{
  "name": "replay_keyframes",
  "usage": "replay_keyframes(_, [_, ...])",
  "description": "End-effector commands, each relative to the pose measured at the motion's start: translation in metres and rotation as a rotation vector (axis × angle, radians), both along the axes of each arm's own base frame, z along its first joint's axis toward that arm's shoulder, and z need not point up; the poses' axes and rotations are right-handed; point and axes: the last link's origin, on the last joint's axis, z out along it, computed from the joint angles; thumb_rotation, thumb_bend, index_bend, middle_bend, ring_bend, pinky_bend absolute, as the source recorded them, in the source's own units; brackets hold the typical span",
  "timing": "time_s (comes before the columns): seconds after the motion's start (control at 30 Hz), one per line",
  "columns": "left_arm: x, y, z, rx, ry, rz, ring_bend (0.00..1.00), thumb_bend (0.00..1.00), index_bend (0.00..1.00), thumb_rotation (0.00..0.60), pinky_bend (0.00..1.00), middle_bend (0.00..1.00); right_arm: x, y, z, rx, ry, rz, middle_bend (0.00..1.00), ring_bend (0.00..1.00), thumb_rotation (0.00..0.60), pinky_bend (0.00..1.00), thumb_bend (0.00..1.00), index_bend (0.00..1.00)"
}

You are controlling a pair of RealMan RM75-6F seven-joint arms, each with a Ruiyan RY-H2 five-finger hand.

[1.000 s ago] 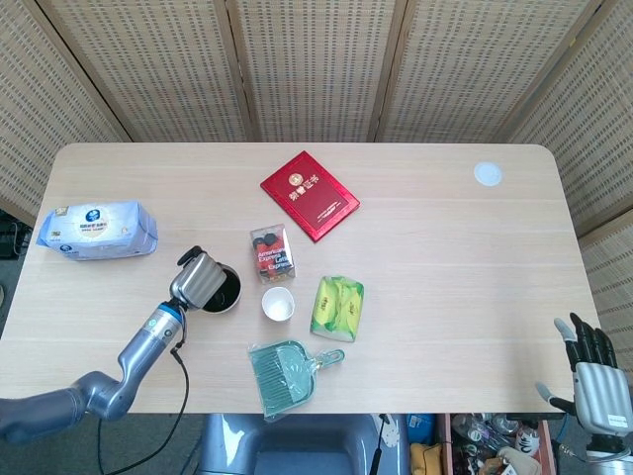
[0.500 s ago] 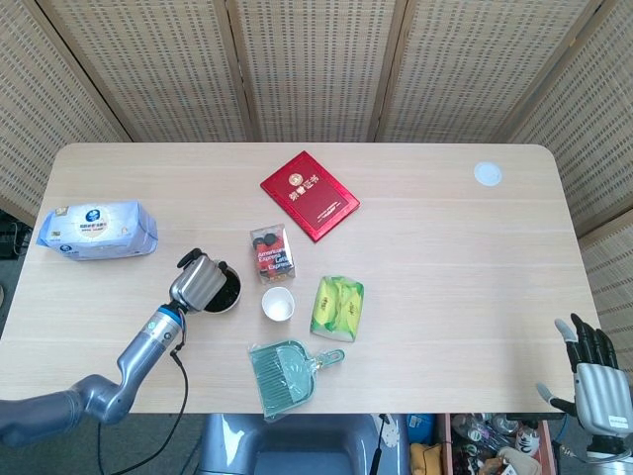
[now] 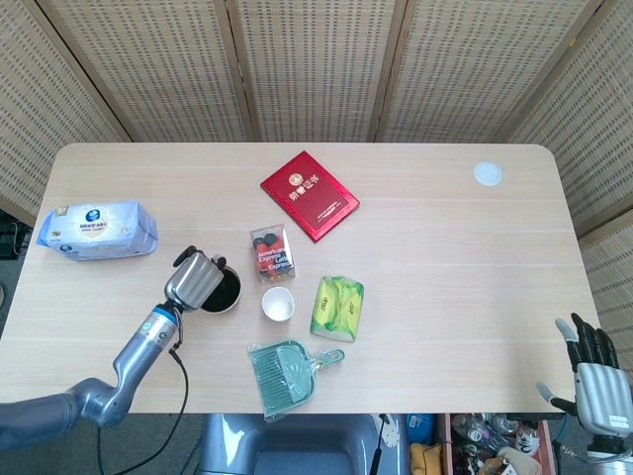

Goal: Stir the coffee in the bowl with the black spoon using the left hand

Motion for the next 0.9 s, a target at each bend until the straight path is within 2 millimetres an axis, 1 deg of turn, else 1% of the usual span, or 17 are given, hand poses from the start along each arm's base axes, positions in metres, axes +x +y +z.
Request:
replay_keyframes(0.03, [-0.003,-0.005,0.021,0.035,-0.120,0.048,0.65,0.32,0.31,0.600,0.69,0.73,0.000,0.000,0.000,0.000,0.001,0.003,0.03,0.00,0.600,0.00,0.24,0.07])
replay_keyframes(0.2, [-0.014,-0.024,0.051,0.042,-0.339,0.174,0.65,0.32,0.31,0.600,0.69,0.73,0.001,-0.003,0.000,0.004,0.000,0.011,0.03,0.00,0.600,0.00,0.24,0.07])
replay_keyframes(0.3, [-0.022,-0.035,0.069,0.058,-0.434,0.220,0.62,0.32,0.29,0.600,0.69,0.69,0.003,-0.005,0.000,0.007,0.001,0.021,0.03,0.00,0.600,0.00,0.24,0.07])
replay_keyframes(0.47, [-0.038,-0.059,0.094,0.087,-0.602,0.292,0.52,0.32,0.20,0.600,0.68,0.55,0.006,-0.008,-0.001,0.014,0.001,0.036,0.03,0.00,0.600,0.00,0.24,0.07])
replay_keyframes(0.6, [-0.055,-0.082,0.111,0.125,-0.722,0.347,0.41,0.32,0.08,0.600,0.65,0.42,0.009,-0.011,-0.002,0.022,0.002,0.049,0.03,0.00,0.600,0.00,0.24,0.07])
replay_keyframes(0.63, [-0.061,-0.089,0.114,0.131,-0.754,0.368,0.37,0.32,0.04,0.600,0.63,0.37,0.009,-0.012,-0.002,0.024,0.002,0.053,0.03,0.00,0.600,0.00,0.24,0.07])
replay_keyframes(0.7, [-0.069,-0.099,0.118,0.140,-0.807,0.391,0.29,0.32,0.01,0.600,0.59,0.30,0.011,-0.014,-0.003,0.028,0.002,0.058,0.03,0.00,0.600,0.00,0.24,0.07])
replay_keyframes(0.73, [-0.072,-0.105,0.120,0.144,-0.836,0.401,0.24,0.32,0.00,0.600,0.55,0.25,0.012,-0.014,-0.003,0.031,0.002,0.060,0.03,0.00,0.600,0.00,0.24,0.07])
replay_keyframes(0.8, [-0.079,-0.115,0.124,0.154,-0.883,0.411,0.15,0.32,0.00,0.600,0.45,0.16,0.014,-0.016,-0.004,0.036,0.003,0.067,0.02,0.00,0.600,0.00,0.24,0.07])
replay_keyframes(0.87, [-0.086,-0.126,0.126,0.159,-0.918,0.420,0.05,0.32,0.00,0.600,0.32,0.07,0.016,-0.017,-0.005,0.041,0.004,0.073,0.01,0.00,0.600,0.00,0.24,0.07])
replay_keyframes(0.9, [-0.089,-0.131,0.127,0.161,-0.937,0.425,0.03,0.32,0.00,0.600,0.28,0.04,0.017,-0.018,-0.005,0.045,0.004,0.076,0.01,0.00,0.600,0.00,0.24,0.07])
